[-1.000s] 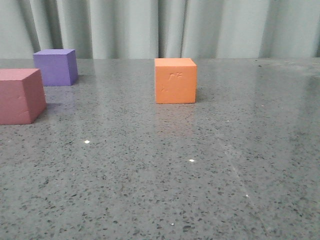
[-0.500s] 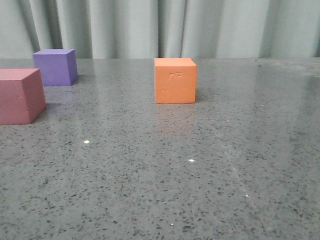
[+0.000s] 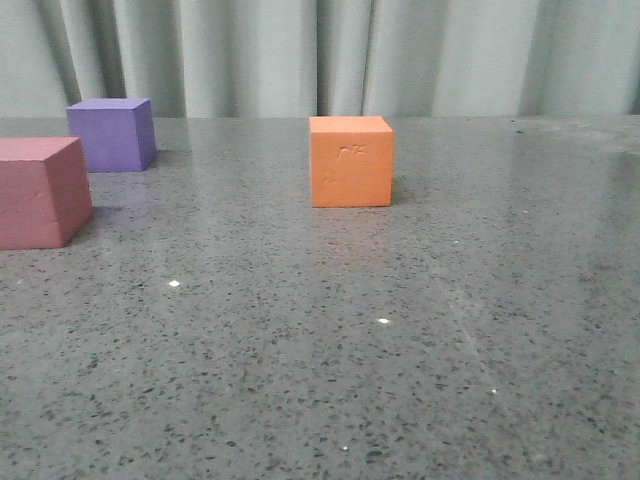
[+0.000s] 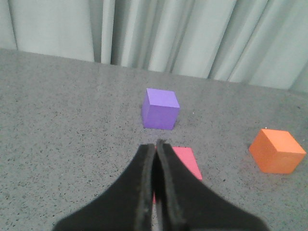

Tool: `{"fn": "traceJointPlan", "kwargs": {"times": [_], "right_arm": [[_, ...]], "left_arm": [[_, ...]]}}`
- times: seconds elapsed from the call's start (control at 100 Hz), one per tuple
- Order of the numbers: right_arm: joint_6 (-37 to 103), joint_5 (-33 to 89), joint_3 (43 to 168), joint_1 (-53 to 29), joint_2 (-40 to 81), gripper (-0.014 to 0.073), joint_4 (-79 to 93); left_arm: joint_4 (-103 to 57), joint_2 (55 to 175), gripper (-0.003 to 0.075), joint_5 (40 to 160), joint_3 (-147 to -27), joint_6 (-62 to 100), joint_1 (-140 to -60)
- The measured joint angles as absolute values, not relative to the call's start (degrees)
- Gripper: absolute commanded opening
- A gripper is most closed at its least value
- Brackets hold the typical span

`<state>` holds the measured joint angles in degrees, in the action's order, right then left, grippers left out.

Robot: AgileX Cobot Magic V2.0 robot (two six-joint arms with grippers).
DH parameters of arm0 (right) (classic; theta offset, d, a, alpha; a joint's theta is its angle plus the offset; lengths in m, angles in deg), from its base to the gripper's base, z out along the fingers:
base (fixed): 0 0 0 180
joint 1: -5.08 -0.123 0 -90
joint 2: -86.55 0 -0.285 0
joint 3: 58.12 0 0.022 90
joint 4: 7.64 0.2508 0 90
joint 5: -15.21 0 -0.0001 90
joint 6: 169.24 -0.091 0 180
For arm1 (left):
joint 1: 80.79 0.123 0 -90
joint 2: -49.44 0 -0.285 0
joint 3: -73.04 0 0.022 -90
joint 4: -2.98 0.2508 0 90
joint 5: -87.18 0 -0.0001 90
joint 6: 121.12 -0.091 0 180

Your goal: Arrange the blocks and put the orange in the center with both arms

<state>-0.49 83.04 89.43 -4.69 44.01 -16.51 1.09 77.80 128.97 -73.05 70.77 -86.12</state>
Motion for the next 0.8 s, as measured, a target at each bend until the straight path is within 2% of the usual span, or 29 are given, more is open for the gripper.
{"fn": "traceJointPlan", "kwargs": {"times": [0.22, 0.47, 0.54, 0.59, 0.64, 0.71, 0.76, 0.8], "right_arm": [[-0.49, 83.04, 89.43, -4.69, 44.01, -0.0067, -16.51], [-0.49, 83.16, 89.43, -4.69, 44.01, -0.0067, -16.51], [-0.49, 83.25, 89.43, -4.69, 44.01, -0.0067, -16.51], [-0.49, 83.25, 89.43, -4.69, 44.01, -0.0067, -16.51], [-0.49, 83.25, 89.43, -4.69, 44.01, -0.0067, -16.51], [-0.49, 83.25, 89.43, -4.69, 44.01, -0.0067, -16.51], [-0.49, 83.25, 89.43, -4.69, 44.01, -0.0067, -16.51], [-0.49, 83.25, 89.43, -4.69, 44.01, -0.0067, -16.51]], "left_arm": [[1.09, 87.0, -0.0019, 129.59, -78.57, 70.71, -86.12], [1.09, 88.8, -0.0018, 129.36, -78.63, 70.63, -86.12], [1.09, 88.8, 0.0002, 128.98, -78.63, 70.63, -86.12], [1.09, 88.8, 0.006, 128.57, -78.63, 70.63, -86.12], [0.98, 88.8, 0.016, 128.05, -78.63, 70.63, -86.12], [0.76, 88.8, 0.037, 127.61, -78.63, 70.63, -86.12], [0.46, 88.8, 0.0553, 127.51, -78.63, 70.63, -86.12], [0.36, 88.8, 0.065, 127.42, -78.63, 70.63, -86.12]]}}
